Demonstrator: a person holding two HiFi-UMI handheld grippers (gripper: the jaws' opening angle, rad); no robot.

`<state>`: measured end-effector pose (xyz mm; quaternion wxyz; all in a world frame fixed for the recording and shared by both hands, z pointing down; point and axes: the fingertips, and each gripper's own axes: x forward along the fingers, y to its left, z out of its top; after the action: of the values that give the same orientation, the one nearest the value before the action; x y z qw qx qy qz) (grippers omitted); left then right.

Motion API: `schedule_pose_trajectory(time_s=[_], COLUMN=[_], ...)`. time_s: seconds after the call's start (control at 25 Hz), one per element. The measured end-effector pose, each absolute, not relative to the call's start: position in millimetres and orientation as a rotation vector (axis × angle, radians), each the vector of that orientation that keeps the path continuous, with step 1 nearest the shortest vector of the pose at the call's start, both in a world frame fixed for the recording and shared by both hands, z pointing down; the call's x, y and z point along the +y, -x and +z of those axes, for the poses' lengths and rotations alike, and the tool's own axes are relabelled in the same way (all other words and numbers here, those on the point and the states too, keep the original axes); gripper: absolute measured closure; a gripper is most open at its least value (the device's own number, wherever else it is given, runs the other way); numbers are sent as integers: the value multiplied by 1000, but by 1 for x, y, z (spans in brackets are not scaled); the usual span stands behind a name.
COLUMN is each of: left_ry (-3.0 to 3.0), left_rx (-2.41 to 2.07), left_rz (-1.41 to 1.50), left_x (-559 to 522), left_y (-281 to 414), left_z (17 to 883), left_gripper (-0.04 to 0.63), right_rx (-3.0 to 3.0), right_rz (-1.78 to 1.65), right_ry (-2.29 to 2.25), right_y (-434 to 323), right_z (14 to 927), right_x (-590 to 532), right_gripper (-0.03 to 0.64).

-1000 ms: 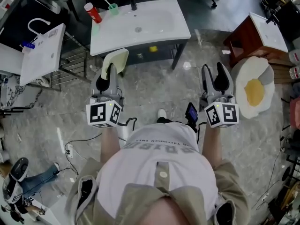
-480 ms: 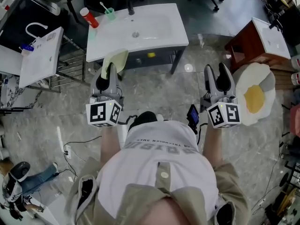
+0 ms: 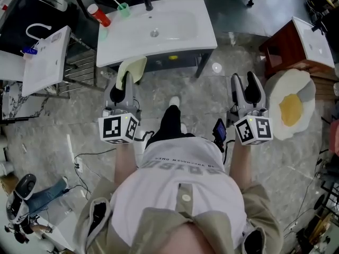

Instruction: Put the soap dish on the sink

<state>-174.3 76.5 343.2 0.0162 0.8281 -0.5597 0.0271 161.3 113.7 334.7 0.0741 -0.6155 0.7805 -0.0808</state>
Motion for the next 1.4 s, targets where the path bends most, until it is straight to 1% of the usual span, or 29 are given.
schedule_pose_trajectory(time_s=[0.44, 1.04, 1.4], left_ry=[-2599, -2698, -2667], left_rx=[-1663, -1540, -1484], left_rz=[103, 17, -40], left_x=[11, -114, -146], left_y=[158, 148, 134], left_z=[352, 332, 337], left_gripper=[568, 568, 568], right_rx=[2334, 2296, 2354], right_rz=[-301, -235, -292], right_ry=[1872, 1917, 1891], right_y=[-165, -154, -146], right_z=[348, 324, 336], right_x=[55, -45, -81], right_gripper=[400, 399, 399])
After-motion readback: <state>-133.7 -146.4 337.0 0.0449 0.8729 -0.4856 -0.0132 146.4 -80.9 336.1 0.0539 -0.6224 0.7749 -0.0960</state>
